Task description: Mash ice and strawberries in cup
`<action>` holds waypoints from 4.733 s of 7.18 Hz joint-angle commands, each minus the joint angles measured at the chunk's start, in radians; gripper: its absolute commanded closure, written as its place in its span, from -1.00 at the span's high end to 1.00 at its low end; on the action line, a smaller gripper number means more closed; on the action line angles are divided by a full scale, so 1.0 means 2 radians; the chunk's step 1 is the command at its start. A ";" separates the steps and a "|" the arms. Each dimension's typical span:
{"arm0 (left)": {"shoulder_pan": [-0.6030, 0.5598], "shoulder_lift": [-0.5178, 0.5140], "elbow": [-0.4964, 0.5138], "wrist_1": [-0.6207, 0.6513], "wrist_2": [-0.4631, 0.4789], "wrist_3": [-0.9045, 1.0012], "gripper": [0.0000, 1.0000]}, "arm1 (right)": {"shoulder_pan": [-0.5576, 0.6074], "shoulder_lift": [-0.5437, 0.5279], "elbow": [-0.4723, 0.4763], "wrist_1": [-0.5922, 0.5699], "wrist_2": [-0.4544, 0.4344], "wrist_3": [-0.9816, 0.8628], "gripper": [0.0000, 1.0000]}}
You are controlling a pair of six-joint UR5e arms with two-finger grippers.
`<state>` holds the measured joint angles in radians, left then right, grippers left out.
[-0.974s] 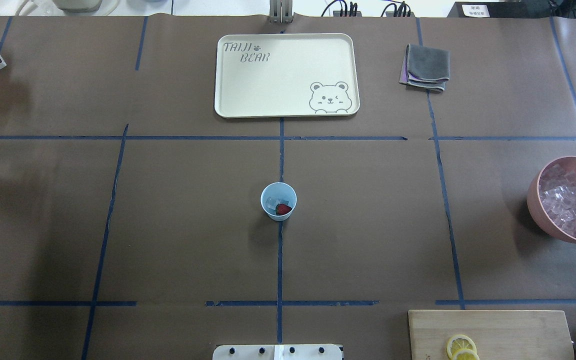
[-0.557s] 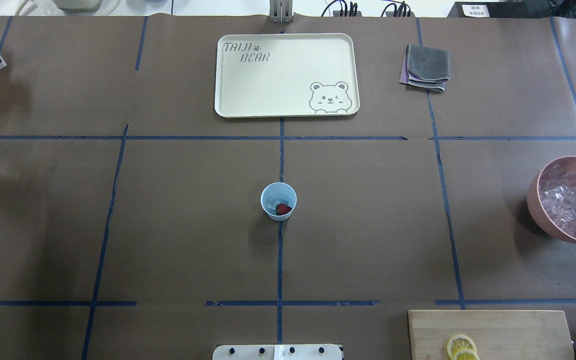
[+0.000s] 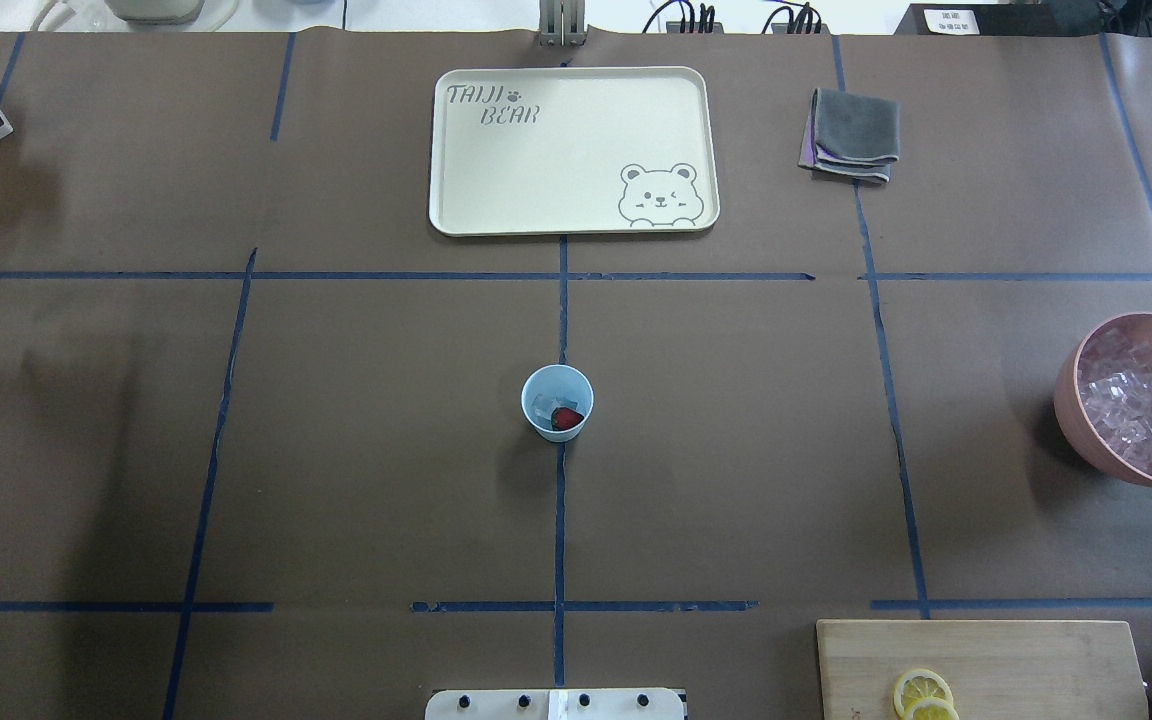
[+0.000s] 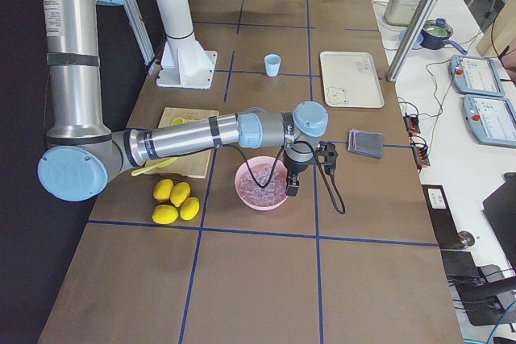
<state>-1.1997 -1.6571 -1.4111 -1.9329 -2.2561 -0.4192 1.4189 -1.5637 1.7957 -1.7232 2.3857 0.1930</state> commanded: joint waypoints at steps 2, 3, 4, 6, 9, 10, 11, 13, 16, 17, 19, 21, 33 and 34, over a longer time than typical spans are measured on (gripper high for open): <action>-0.084 0.006 -0.124 0.133 -0.066 0.089 1.00 | 0.022 0.009 0.003 -0.003 -0.004 -0.008 0.99; -0.129 0.001 -0.158 0.225 -0.065 0.151 1.00 | 0.040 0.009 0.003 -0.004 -0.004 -0.020 0.99; -0.164 -0.003 -0.173 0.288 -0.065 0.220 1.00 | 0.056 0.007 -0.003 -0.007 -0.005 -0.044 0.99; -0.219 -0.013 -0.179 0.348 -0.065 0.271 1.00 | 0.073 0.006 -0.034 -0.007 -0.005 -0.096 0.99; -0.235 0.005 -0.192 0.355 -0.064 0.224 1.00 | 0.080 0.009 -0.075 -0.002 -0.025 -0.134 0.99; -0.220 0.028 -0.171 0.313 -0.062 0.229 1.00 | 0.078 0.009 -0.076 -0.002 -0.026 -0.134 0.99; -0.198 0.030 -0.145 0.249 -0.062 0.214 1.00 | 0.077 0.008 -0.076 -0.001 -0.025 -0.134 0.99; -0.196 0.030 -0.145 0.242 -0.062 0.206 1.00 | 0.077 0.003 -0.082 -0.001 -0.021 -0.129 0.99; -0.188 0.045 -0.160 0.236 -0.065 0.211 1.00 | 0.077 0.003 -0.099 -0.001 -0.015 -0.126 0.99; -0.186 0.052 -0.156 0.238 -0.067 0.211 1.00 | 0.077 0.003 -0.098 0.000 -0.015 -0.126 0.99; -0.186 0.062 -0.169 0.243 -0.064 0.210 1.00 | 0.073 0.005 -0.100 0.000 -0.015 -0.127 0.99; -0.186 0.065 -0.176 0.244 -0.065 0.211 1.00 | 0.073 0.005 -0.093 0.010 -0.014 -0.126 0.99; -0.183 0.057 -0.132 0.267 -0.062 0.280 1.00 | 0.073 -0.001 -0.109 0.044 0.004 -0.129 0.99; -0.183 0.050 -0.123 0.267 -0.061 0.279 1.00 | 0.073 -0.001 -0.115 0.044 0.011 -0.130 0.99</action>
<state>-1.5666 -1.5338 -1.6880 -1.3997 -2.3789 0.1402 1.5647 -1.5656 1.5738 -1.6354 2.3848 -0.0647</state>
